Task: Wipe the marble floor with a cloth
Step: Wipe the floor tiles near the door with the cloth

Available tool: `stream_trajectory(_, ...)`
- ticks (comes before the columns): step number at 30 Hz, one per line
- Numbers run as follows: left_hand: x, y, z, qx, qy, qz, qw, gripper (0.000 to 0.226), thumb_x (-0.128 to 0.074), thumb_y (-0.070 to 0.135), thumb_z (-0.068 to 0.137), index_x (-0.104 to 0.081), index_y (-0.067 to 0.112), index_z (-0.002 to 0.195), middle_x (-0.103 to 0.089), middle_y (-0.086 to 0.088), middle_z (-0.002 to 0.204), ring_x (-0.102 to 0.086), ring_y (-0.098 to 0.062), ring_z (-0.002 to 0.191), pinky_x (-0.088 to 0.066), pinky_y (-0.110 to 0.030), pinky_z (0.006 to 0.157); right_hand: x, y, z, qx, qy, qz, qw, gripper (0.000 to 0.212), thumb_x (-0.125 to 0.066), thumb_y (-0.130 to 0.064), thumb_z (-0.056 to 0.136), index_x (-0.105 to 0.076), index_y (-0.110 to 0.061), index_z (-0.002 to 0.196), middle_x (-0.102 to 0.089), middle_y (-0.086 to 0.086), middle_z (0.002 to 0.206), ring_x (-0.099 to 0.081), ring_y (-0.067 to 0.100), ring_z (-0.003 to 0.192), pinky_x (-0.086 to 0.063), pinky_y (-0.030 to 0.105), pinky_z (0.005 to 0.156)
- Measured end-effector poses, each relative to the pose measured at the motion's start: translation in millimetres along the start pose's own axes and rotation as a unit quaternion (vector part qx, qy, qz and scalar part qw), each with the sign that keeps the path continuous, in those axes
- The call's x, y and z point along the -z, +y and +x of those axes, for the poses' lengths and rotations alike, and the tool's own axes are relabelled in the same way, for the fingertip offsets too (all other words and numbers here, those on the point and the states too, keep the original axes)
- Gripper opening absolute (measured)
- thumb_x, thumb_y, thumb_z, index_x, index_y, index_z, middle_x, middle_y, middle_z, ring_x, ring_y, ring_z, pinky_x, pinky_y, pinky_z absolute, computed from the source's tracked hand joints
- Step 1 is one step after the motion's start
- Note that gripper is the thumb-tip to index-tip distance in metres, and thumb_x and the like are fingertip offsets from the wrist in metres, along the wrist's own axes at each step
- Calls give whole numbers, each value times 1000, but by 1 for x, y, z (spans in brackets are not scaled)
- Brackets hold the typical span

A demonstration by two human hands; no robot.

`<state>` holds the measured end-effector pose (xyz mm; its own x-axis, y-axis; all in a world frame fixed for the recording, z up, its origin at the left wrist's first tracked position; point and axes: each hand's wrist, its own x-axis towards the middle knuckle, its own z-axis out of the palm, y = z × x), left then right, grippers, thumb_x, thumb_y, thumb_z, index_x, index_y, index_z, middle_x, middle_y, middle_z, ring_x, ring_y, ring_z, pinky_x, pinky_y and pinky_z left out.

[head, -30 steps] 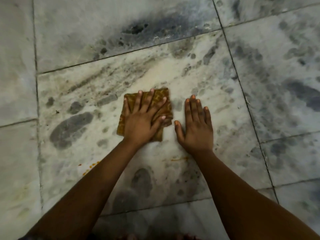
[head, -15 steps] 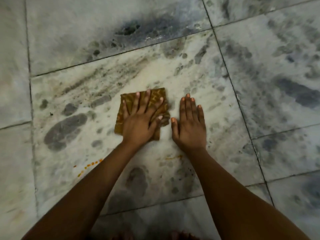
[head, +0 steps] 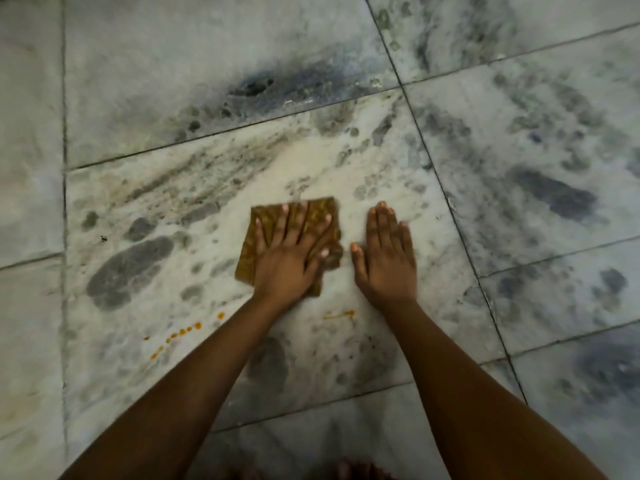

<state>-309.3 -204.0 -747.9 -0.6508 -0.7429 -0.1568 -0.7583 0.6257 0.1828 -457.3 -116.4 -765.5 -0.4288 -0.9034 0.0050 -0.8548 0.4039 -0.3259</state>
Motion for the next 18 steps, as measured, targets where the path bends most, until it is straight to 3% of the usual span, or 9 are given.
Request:
stream_trajectory(3, 1, -14, 4, -33, -22, -6, 999, 55, -14, 61, 87, -8, 47, 141, -2, 6, 157, 4, -22, 144, 3, -56, 111, 7, 23, -7, -35, 20, -6, 999, 66, -23, -41, 92, -25, -3, 146, -22, 15, 153, -21, 25, 143, -3, 33, 116)
stream_trajectory(10, 26, 14, 137, 75, -38, -39, 996, 54, -27, 54, 96, -12, 42, 146, 5, 4, 159, 10, -25, 145, 8, -58, 110, 8, 25, -7, -34, 15, -3, 999, 67, -27, -41, 92, -24, -2, 146, -22, 16, 154, -18, 24, 143, -7, 36, 117)
stream_trajectory(13, 23, 43, 135, 25, -34, -14, 999, 52, -28, 52, 96, -18, 42, 146, 3, 3, 159, 8, -24, 145, 9, -57, 110, 9, 24, -6, -32, 15, 8, 999, 65, -26, -39, 92, -26, -2, 145, -25, 16, 152, -22, 25, 142, -8, 35, 116)
stream_trajectory(18, -2, 48, 28, -119, -25, 14, 993, 53, -18, 57, 91, -17, 46, 144, -5, 4, 158, -1, -24, 146, 3, -55, 111, 21, 40, -18, -51, 61, 45, 996, 61, -24, -35, 94, -25, -1, 145, -23, 16, 153, -19, 24, 143, -4, 32, 116)
